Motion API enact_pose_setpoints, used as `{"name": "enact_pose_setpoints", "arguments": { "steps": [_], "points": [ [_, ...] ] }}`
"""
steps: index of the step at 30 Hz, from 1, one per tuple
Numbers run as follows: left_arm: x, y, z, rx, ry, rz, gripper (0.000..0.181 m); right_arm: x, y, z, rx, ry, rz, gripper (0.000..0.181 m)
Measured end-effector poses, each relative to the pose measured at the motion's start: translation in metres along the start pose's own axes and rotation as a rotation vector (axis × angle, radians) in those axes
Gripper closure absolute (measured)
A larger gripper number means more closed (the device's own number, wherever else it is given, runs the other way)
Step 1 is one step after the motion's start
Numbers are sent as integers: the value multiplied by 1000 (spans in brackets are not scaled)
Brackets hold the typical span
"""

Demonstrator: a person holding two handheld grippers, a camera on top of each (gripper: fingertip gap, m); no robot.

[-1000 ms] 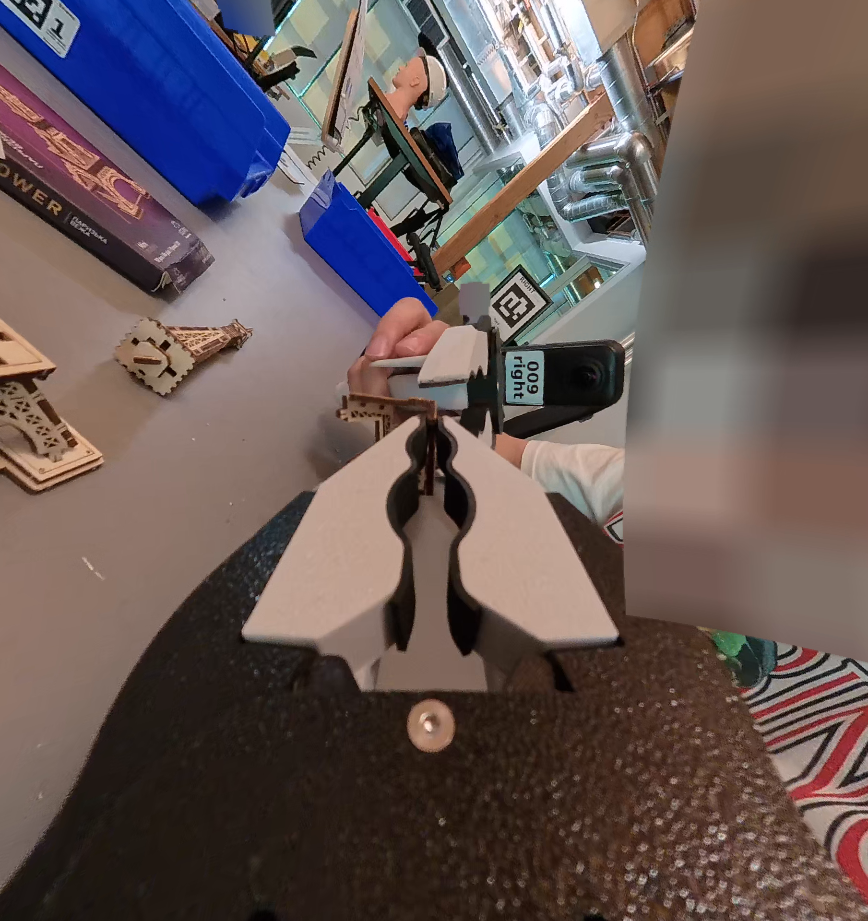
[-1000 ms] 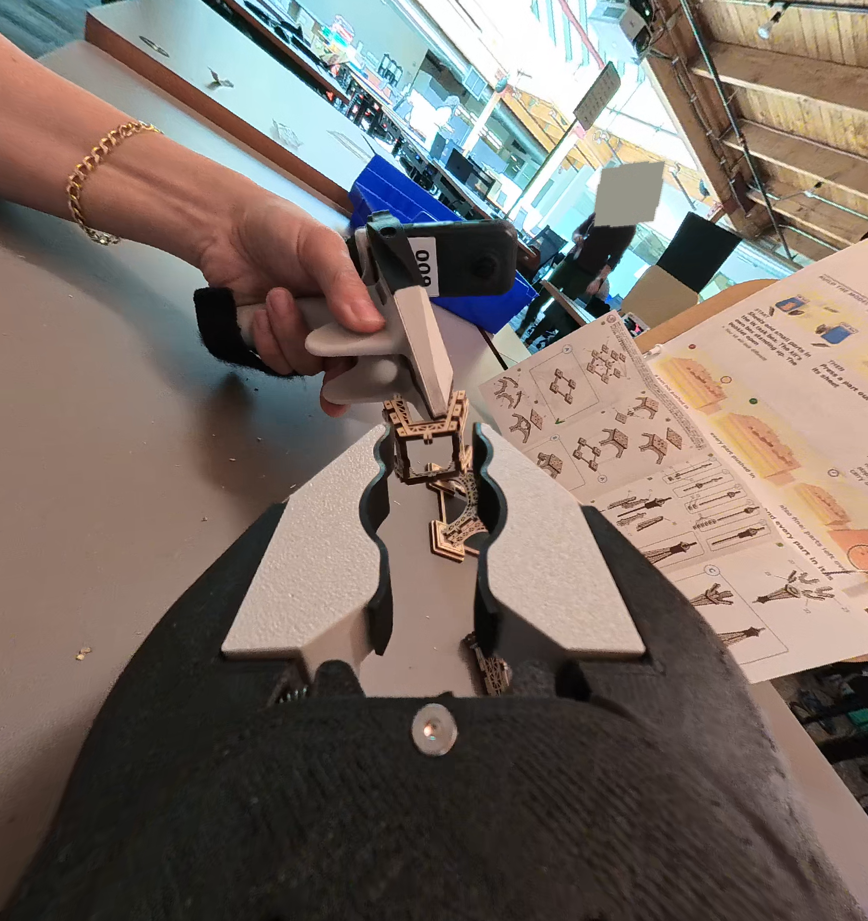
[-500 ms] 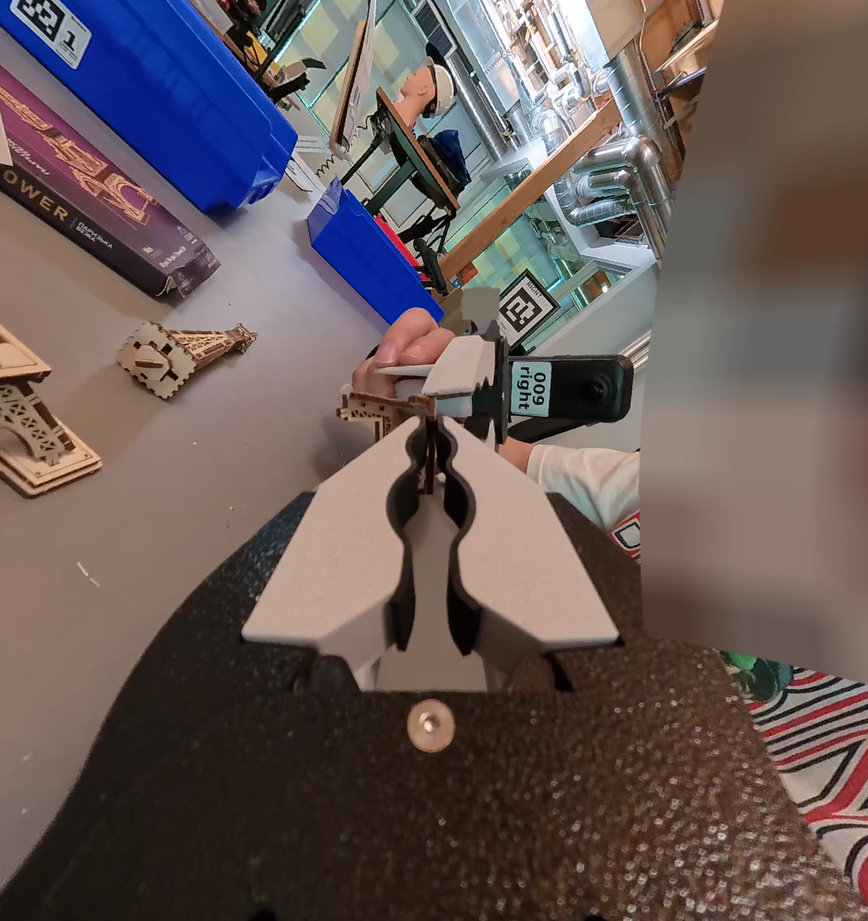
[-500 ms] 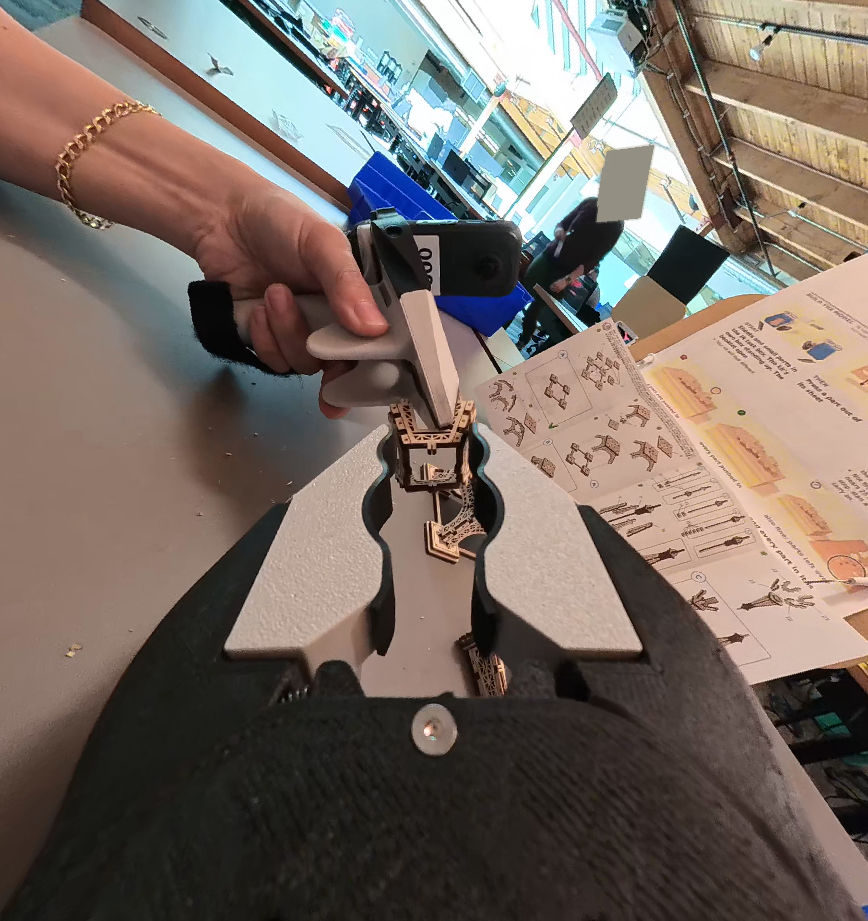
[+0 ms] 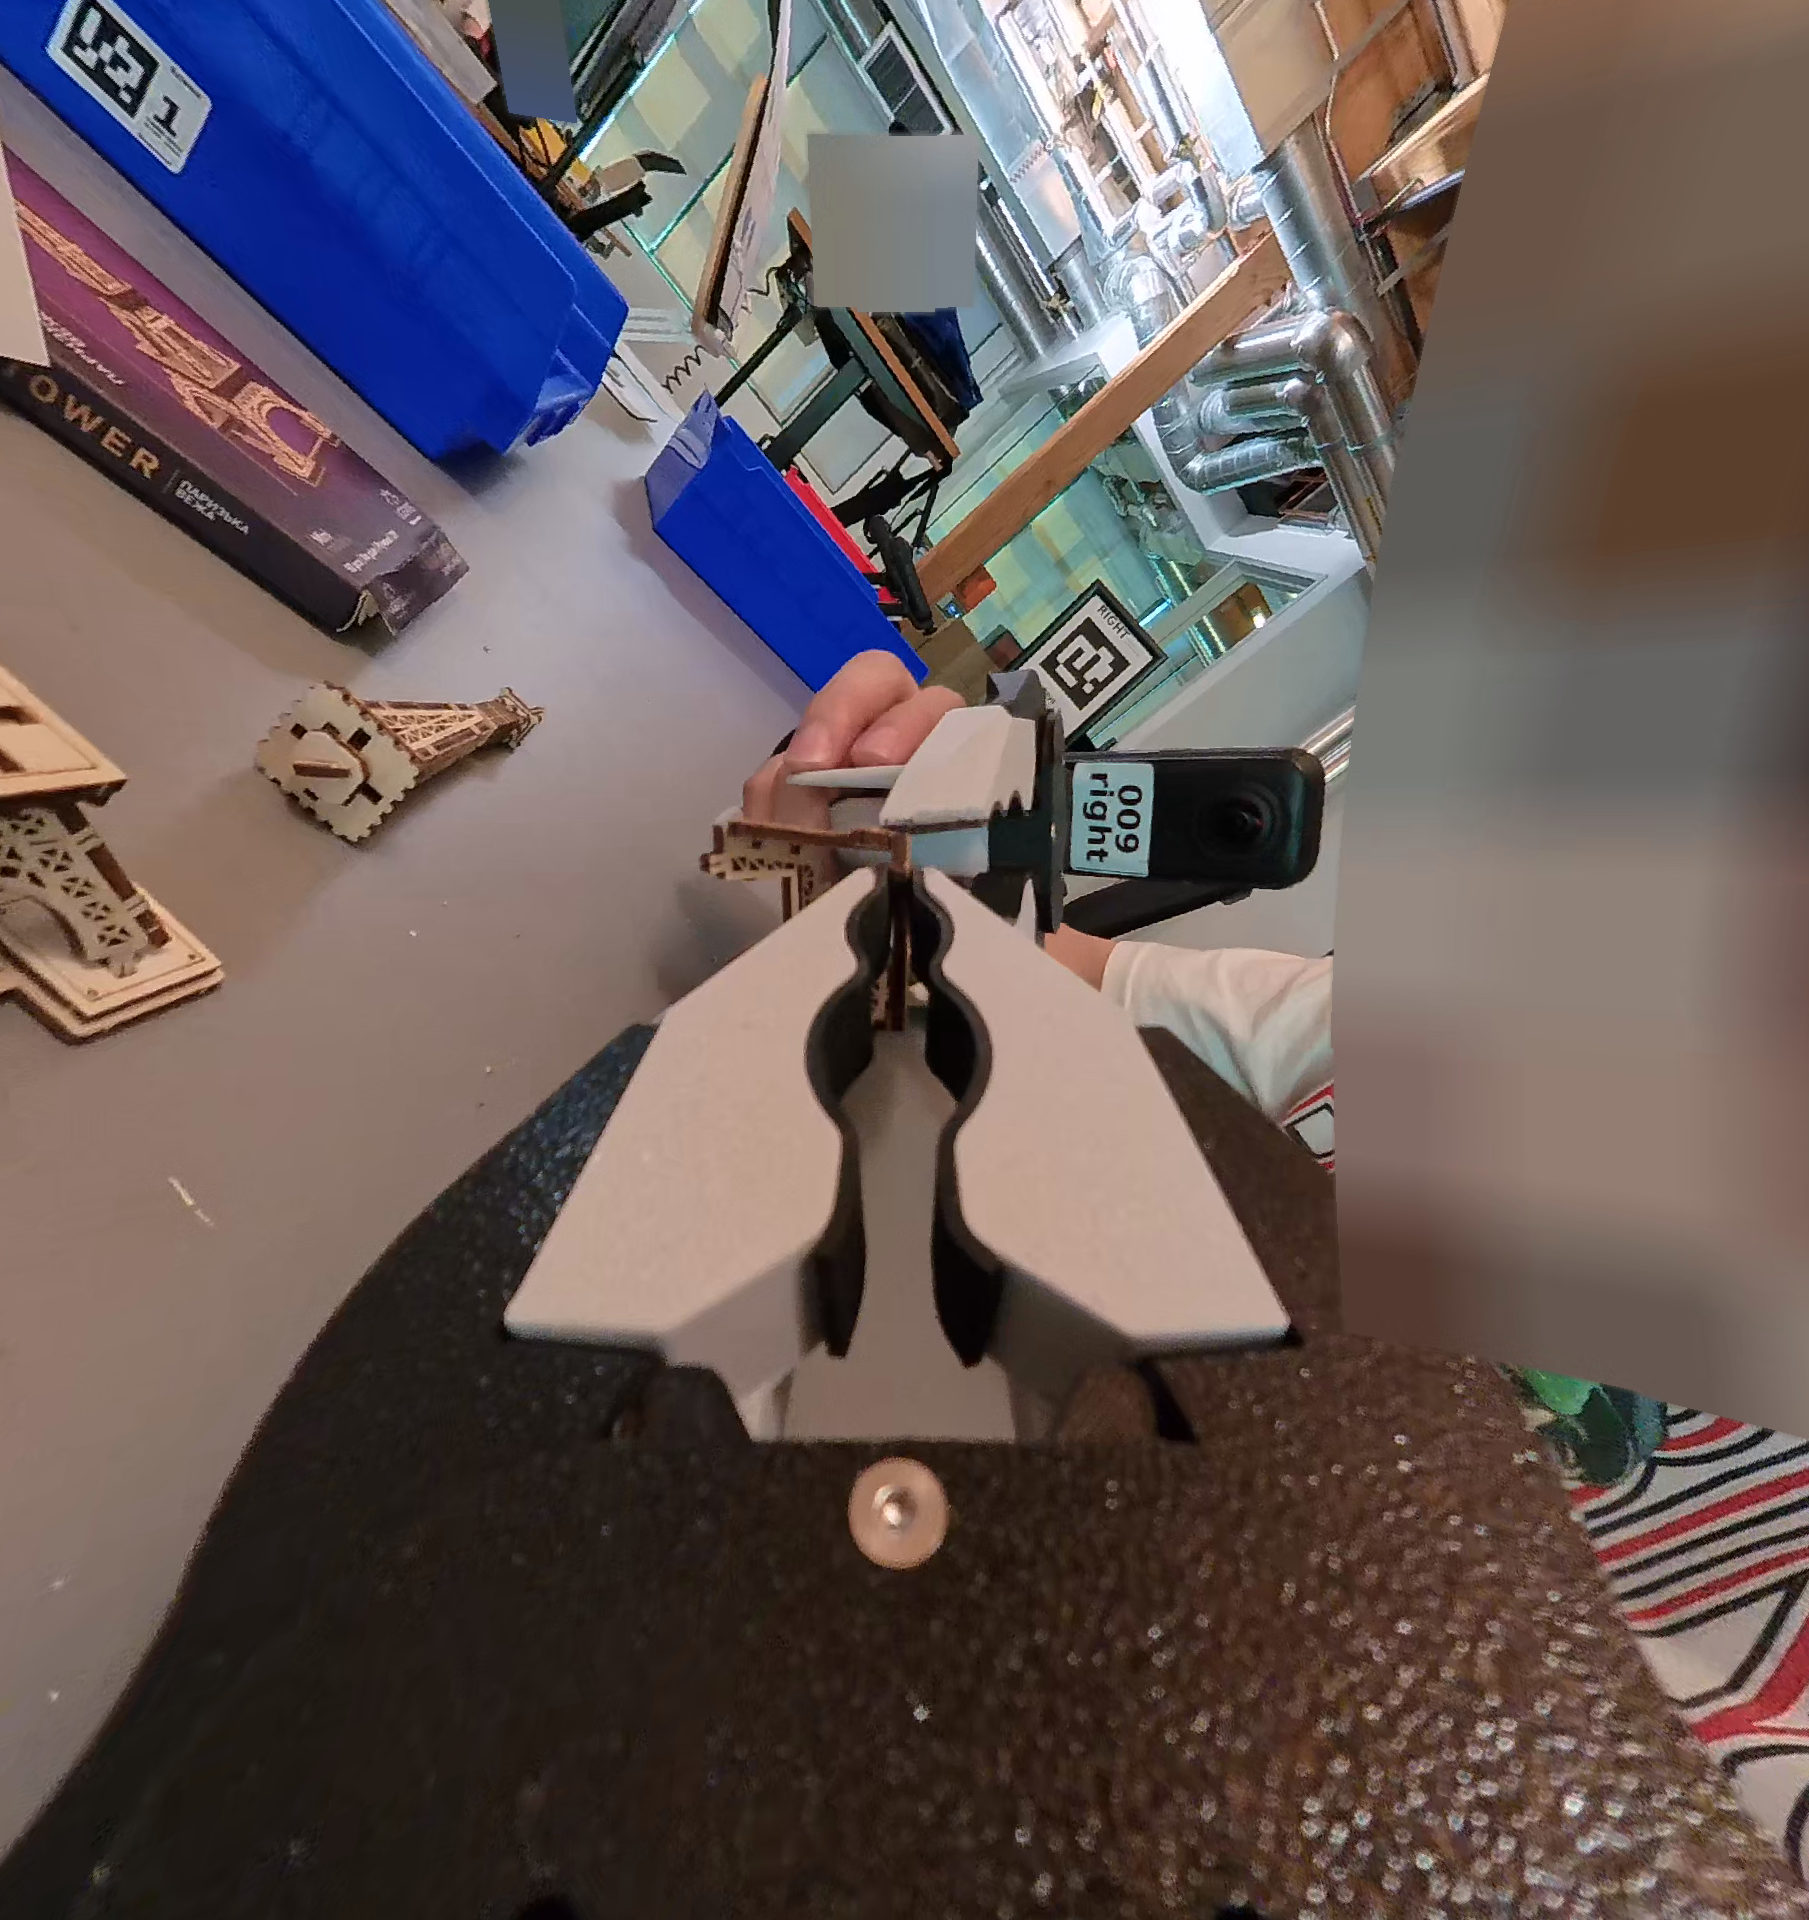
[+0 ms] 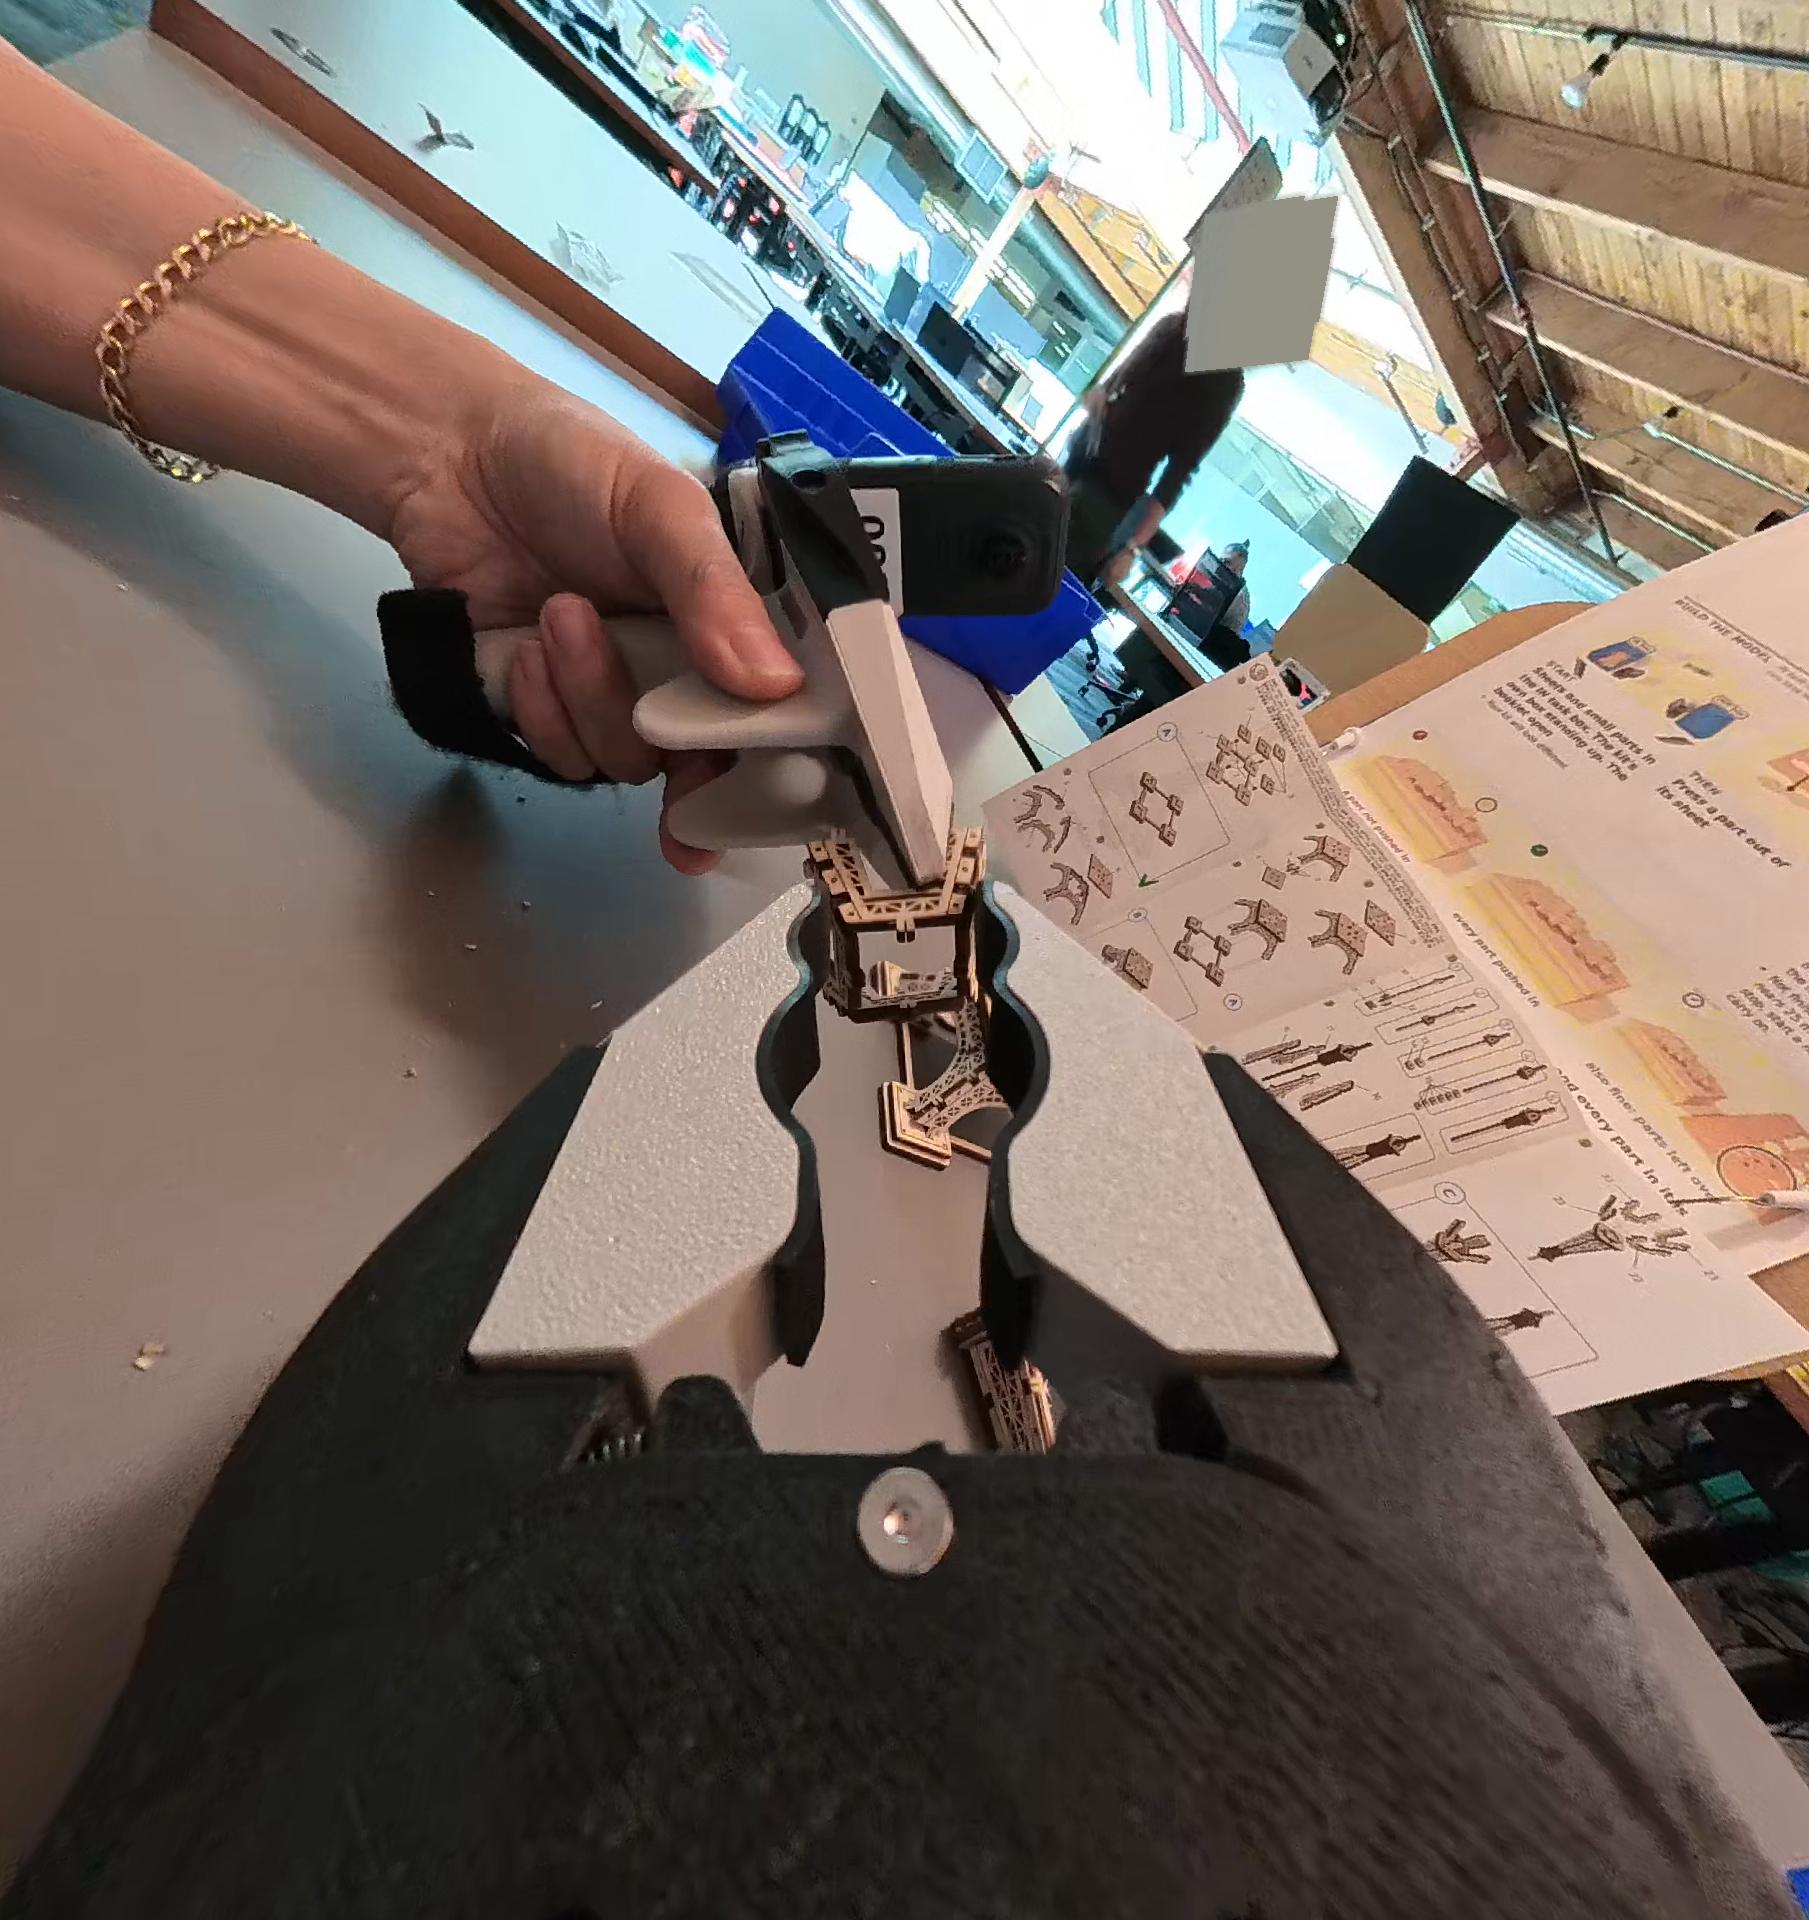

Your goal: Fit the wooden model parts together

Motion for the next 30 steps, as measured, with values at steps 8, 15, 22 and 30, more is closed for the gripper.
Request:
{"name": "enact_pose_setpoints", "arguments": {
  "steps": [8,15,22,30],
  "points": [
    [2,3,1,11,-18,33,181,0,-1,-3,-37,31,-12,155],
    [2,5,2,2,-24,42,181,0,-1,-6,-67,61,-21,156],
    [2,6,1,-53,-25,34,181,0,-1,-5,-17,48,10,156],
    [0,10,-3,-166,-27,8,181,0,2,-10,70,56,71,156]
  ]
}}
Point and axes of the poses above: each gripper's, where its closed fingertips meet, x out along the fingers, z out of its top, y = z × x across the jaws, the point moved 1 cm from there along -x, back along the fingers
